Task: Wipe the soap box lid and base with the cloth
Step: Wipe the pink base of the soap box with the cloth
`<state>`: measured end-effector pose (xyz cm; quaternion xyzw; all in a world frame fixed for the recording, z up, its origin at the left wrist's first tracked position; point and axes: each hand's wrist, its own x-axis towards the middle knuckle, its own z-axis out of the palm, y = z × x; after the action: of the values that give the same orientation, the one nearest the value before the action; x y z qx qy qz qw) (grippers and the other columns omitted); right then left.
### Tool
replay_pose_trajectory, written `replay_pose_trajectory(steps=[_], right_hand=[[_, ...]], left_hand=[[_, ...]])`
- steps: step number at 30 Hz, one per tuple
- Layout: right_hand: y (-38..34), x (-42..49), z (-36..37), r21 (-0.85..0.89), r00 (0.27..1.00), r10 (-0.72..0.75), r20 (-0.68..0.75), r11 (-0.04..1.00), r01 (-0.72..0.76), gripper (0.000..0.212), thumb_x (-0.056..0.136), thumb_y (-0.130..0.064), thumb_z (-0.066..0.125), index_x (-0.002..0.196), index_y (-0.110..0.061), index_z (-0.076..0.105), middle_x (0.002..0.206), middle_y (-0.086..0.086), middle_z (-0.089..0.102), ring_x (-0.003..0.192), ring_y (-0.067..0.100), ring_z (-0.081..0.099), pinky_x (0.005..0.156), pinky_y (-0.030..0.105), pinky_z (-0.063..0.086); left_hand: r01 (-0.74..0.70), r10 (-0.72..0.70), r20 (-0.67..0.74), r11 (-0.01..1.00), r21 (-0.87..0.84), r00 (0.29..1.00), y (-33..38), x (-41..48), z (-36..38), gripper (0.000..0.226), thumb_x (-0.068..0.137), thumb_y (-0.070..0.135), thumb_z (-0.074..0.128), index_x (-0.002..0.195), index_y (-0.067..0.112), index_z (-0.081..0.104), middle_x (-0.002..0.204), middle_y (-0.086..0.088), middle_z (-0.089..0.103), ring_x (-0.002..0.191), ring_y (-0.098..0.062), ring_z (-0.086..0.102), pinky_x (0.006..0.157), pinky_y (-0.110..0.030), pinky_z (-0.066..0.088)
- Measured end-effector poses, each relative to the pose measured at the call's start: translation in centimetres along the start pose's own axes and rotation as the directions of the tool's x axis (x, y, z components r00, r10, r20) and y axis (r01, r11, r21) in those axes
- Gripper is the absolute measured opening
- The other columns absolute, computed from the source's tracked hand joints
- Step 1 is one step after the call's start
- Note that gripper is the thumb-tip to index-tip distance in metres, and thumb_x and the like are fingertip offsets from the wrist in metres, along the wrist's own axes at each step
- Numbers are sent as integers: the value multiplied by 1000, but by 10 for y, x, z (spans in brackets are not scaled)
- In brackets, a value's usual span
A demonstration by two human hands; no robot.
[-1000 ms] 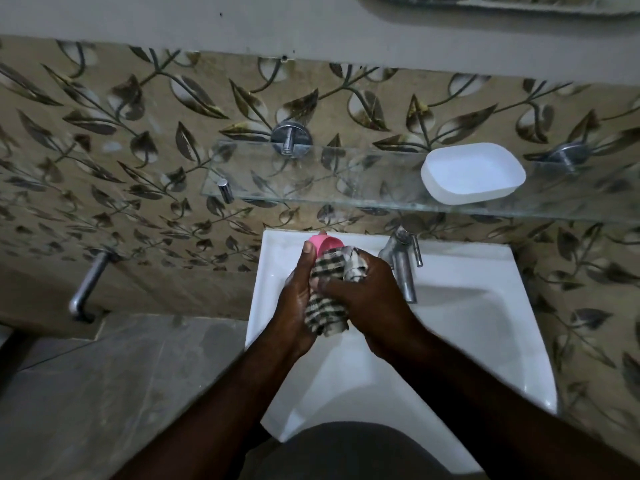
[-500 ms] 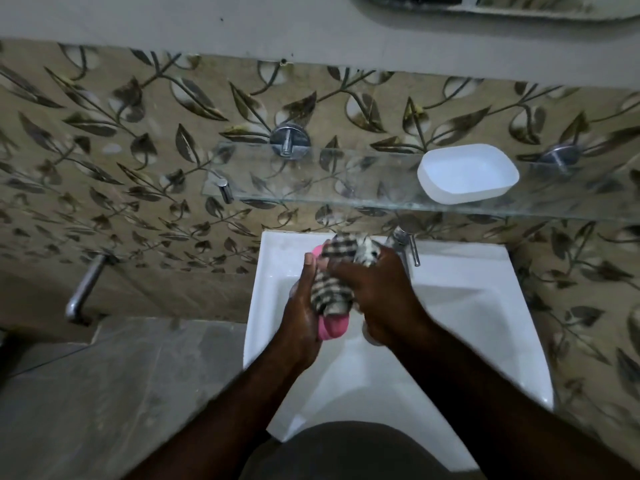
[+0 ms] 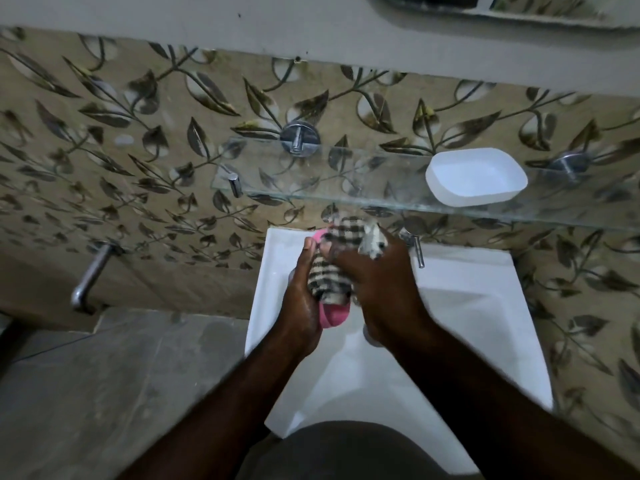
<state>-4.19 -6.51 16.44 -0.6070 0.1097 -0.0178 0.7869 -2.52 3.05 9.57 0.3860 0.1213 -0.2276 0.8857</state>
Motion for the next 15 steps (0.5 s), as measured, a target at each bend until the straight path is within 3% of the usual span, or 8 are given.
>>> replay_pose_trajectory(steps=[2,5,8,10,12,15], right_hand=[[8,-16,-6,-93,995,22,96,996,-13,20,81,4,71,100,0,64,89,22,71,76,36,71,64,45,60],[21,-35,-16,-145,938,225,263,971,-192,14,84,6,67,95,-1,60,74,20,67,61,34,66,53,36,54],[18,-16,-18,-156,962,222,158,968,-198,15,82,7,67,95,2,63,80,25,68,63,36,68,56,39,55],[10,2,-14,-8,989,134,62,991,-134,15,81,8,67,95,5,64,82,25,68,67,35,67,57,37,56],[9,9,-11,77,999,47,-3,996,-46,15,80,8,69,94,3,65,84,22,69,72,37,68,61,39,58],[22,-11,-11,-10,991,96,90,995,-96,19,83,3,70,101,-1,64,90,22,71,79,41,71,69,52,60]], left_hand=[[-12,11,13,995,104,1000,10,-1,-2,54,78,60,61,103,13,73,100,-15,72,90,-29,67,87,-44,51],[-98,103,-28,986,136,994,17,5,-8,58,76,55,64,104,5,69,91,-20,68,74,-28,68,67,-35,57],[-28,26,16,985,173,1000,4,4,-6,66,77,60,64,111,4,67,99,-22,67,83,-33,66,74,-39,56],[-6,7,-9,989,145,1000,-5,1,-5,49,82,57,60,105,17,75,104,-14,68,89,-26,64,76,-38,55],[-16,16,-17,999,50,1000,-8,3,-5,44,78,52,62,100,16,77,105,-14,66,88,-24,62,74,-34,52],[16,-18,23,997,74,1000,3,3,-6,56,76,59,62,100,10,74,99,-16,71,84,-27,68,76,-35,52]])
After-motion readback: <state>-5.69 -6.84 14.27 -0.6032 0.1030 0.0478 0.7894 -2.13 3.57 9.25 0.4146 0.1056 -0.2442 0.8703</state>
